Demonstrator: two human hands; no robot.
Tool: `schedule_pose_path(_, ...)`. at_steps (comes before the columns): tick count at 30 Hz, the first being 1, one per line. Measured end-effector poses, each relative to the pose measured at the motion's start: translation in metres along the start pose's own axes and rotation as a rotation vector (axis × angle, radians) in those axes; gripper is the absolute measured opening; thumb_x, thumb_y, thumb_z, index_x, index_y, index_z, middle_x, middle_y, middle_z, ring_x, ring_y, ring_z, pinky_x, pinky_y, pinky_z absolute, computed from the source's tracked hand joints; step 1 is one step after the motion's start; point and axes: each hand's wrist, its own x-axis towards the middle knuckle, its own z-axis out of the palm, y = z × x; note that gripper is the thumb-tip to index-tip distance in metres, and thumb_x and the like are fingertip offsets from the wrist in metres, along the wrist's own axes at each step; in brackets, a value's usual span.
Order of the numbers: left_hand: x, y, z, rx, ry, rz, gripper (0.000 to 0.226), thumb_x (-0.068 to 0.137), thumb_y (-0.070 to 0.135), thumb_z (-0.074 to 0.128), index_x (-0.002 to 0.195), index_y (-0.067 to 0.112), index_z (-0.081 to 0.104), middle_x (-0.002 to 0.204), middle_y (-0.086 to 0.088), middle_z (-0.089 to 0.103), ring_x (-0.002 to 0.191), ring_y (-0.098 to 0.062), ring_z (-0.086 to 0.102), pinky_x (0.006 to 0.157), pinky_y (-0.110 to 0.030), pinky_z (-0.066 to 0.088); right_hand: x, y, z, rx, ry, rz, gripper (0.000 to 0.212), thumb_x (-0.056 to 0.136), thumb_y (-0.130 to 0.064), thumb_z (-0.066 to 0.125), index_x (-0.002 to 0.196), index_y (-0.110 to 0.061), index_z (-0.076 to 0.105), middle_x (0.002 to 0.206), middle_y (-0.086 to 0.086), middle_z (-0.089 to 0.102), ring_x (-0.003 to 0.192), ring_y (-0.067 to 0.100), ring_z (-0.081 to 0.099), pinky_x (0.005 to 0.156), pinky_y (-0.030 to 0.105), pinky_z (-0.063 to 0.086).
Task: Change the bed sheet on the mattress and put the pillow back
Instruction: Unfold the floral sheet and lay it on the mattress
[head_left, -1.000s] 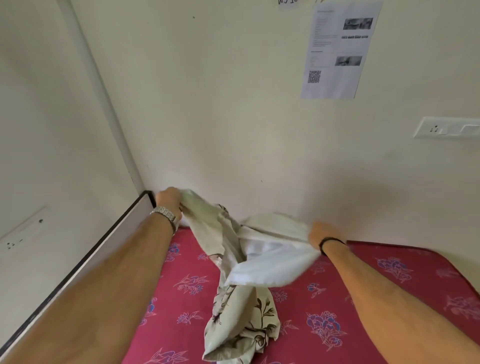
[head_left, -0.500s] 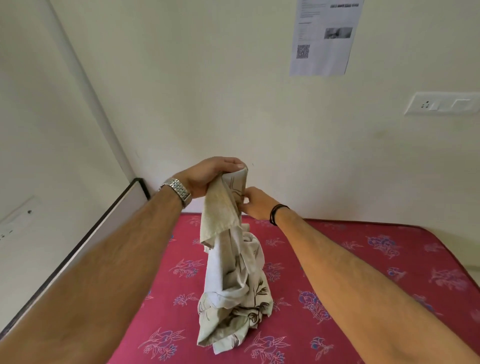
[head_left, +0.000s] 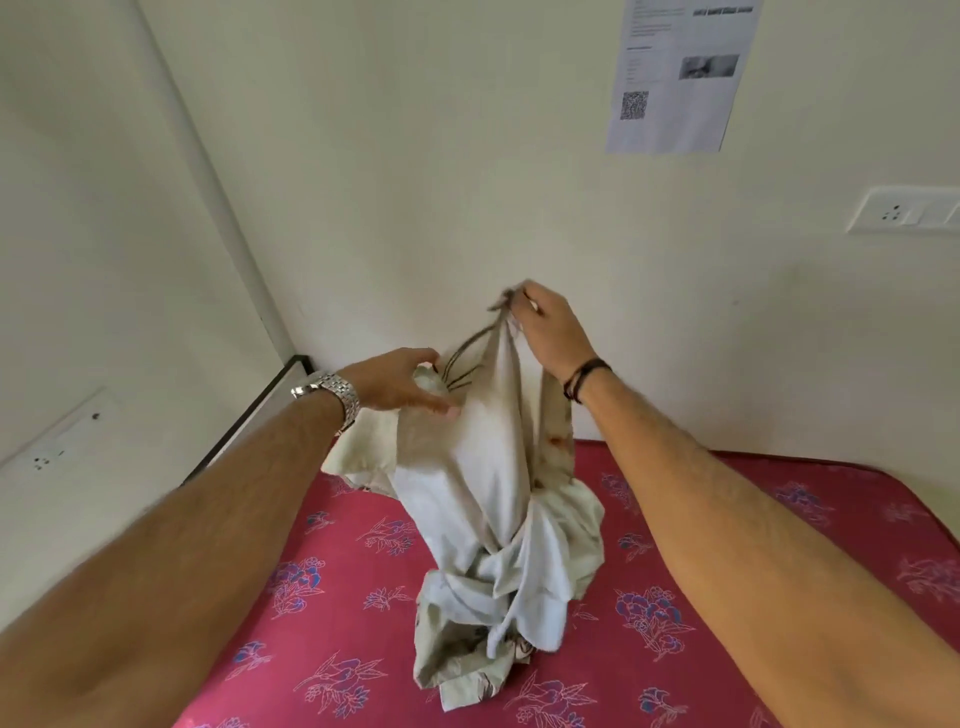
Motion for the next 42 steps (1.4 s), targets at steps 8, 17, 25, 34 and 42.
schedule_pose_path(8,0.008,0.038,-0.025,-0.787,0.524,0.094,0.026,0.093,0.003,0.043,0.093,0.014,0.066,0.084,-0.004,0.063,0.077,-0.015,0.055,0.068,-0.026,0.043,-0.026,0.012,0.009,-0.283,-0.254,0.191,0.057,0.077,-0.063,0.078,0.118,-0.03,0.057,0.107,-0.009,0.07,0.091,0.007,0.065,0.084,0.032,0.055)
schedule_pose_path(17,0.009,0.044,-0.045,-0.717,0.67,0.148,0.017,0.098,0.027,0.064,0.102,0.015,0.052,0.089,0.004,0.058,0.076,-0.008,0.053,0.071,-0.026,0.049,-0.08,0.138,-0.014,-0.377,-0.04,0.734,0.021,0.096,-0.018,0.052,0.104,-0.012,0.071,0.097,0.012,0.072,0.101,0.035,0.07,0.076,0.034,0.052)
schedule_pose_path(25,0.019,0.057,0.011,-0.2,0.153,0.193,0.074,0.078,0.038,0.087,0.14,0.029,0.048,0.102,0.012,0.07,0.092,0.002,0.065,0.078,-0.015,0.047,0.015,-0.024,-0.015,-0.243,0.027,0.035,0.012,0.089,-0.018,0.061,0.078,-0.021,0.062,0.077,-0.004,0.067,0.075,0.017,0.062,0.067,0.032,0.047)
schedule_pose_path(34,0.015,0.069,-0.042,-0.419,0.585,0.24,0.015,0.076,0.006,0.043,0.071,0.017,0.052,0.065,0.008,0.055,0.06,-0.011,0.046,0.059,-0.028,0.039,-0.036,0.059,-0.018,-0.72,0.021,0.302,0.02,0.093,-0.034,0.06,0.112,-0.028,0.057,0.105,0.007,0.071,0.096,0.034,0.067,0.078,0.037,0.051)
schedule_pose_path(42,0.018,0.088,-0.14,-0.97,1.084,0.168,0.038,0.087,-0.005,0.037,0.101,0.013,0.067,0.088,0.006,0.068,0.086,-0.013,0.062,0.074,-0.017,0.052,0.042,0.042,-0.09,-0.211,0.277,0.544,0.014,0.087,-0.01,0.054,0.086,-0.011,0.068,0.099,0.017,0.072,0.083,0.034,0.07,0.071,0.04,0.061)
